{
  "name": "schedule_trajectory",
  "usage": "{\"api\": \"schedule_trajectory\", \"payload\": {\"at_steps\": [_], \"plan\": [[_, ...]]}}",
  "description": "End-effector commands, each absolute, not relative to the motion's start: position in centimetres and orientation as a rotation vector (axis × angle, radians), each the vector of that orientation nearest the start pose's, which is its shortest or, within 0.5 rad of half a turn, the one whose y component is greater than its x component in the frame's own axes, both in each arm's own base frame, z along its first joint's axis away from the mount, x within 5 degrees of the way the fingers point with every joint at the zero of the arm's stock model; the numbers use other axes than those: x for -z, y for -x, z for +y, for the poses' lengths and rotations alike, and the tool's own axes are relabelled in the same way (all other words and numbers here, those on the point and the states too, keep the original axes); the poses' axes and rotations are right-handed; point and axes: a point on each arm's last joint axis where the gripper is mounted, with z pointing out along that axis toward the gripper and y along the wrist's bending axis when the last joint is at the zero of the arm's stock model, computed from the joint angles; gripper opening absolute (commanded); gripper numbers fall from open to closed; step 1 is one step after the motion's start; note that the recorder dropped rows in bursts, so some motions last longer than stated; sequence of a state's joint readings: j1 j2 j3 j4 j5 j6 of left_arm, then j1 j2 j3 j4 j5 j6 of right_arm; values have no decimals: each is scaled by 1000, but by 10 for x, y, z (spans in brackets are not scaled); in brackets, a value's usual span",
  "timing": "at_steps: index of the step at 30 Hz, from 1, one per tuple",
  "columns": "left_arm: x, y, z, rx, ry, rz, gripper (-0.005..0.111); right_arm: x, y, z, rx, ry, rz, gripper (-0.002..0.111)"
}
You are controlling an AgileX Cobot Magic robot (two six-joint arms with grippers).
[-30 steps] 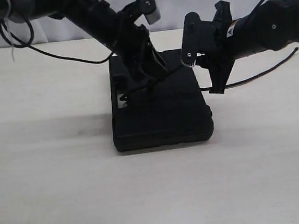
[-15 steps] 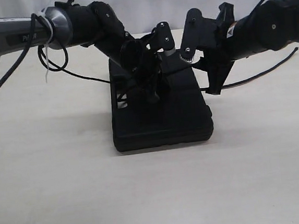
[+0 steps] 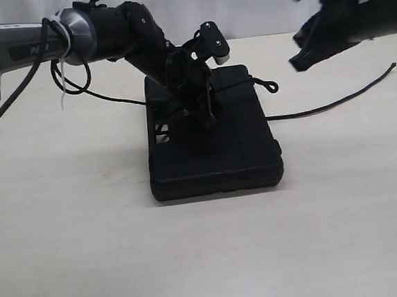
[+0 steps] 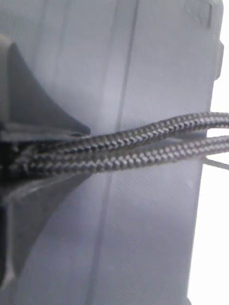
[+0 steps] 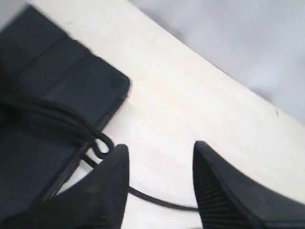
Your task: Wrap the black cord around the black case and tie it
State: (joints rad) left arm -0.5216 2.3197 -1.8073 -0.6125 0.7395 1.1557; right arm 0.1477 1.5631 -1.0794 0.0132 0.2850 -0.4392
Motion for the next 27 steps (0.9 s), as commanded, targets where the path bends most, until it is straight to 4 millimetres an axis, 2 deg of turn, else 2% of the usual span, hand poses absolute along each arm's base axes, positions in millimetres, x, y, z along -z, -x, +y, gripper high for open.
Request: {"api": "schedule_trajectory", "payload": {"at_steps": [1, 4, 7, 11, 13, 15, 17, 19, 22, 25, 27], "plan": [[-151, -410, -285, 622, -1474, 2082, 0, -258, -344, -8, 56, 115, 2363, 41], [-160, -408, -290, 689, -1469, 2010, 0, -246, -346, -23, 15, -9, 2410, 41], [-168, -408, -291, 716, -1467, 1951, 0, -244, -349, -22, 6, 34, 2390, 41], [-162, -407, -287, 598, -1603, 1923, 1, -248, -352, -13, -39, 117, 2349, 41], [-159, -404, -285, 570, -1691, 1918, 13, -249, -353, -10, -83, 123, 2333, 41], [-158, -403, -283, 555, -1725, 1907, 32, -249, -353, -7, -121, 158, 2325, 41], [-160, -403, -283, 552, -1726, 1904, 57, -250, -353, -5, -140, 182, 2318, 41], [-164, -403, -283, 546, -1725, 1896, 72, -250, -353, -4, -156, 183, 2317, 41], [-177, -401, -282, 547, -1718, 1879, 68, -250, -353, -4, -156, 188, 2315, 41], [-190, -398, -281, 550, -1721, 1857, 54, -250, -353, -4, -154, 192, 2315, 41], [-192, -395, -281, 565, -1754, 1846, 44, -250, -353, -4, -150, 201, 2314, 41]]}}
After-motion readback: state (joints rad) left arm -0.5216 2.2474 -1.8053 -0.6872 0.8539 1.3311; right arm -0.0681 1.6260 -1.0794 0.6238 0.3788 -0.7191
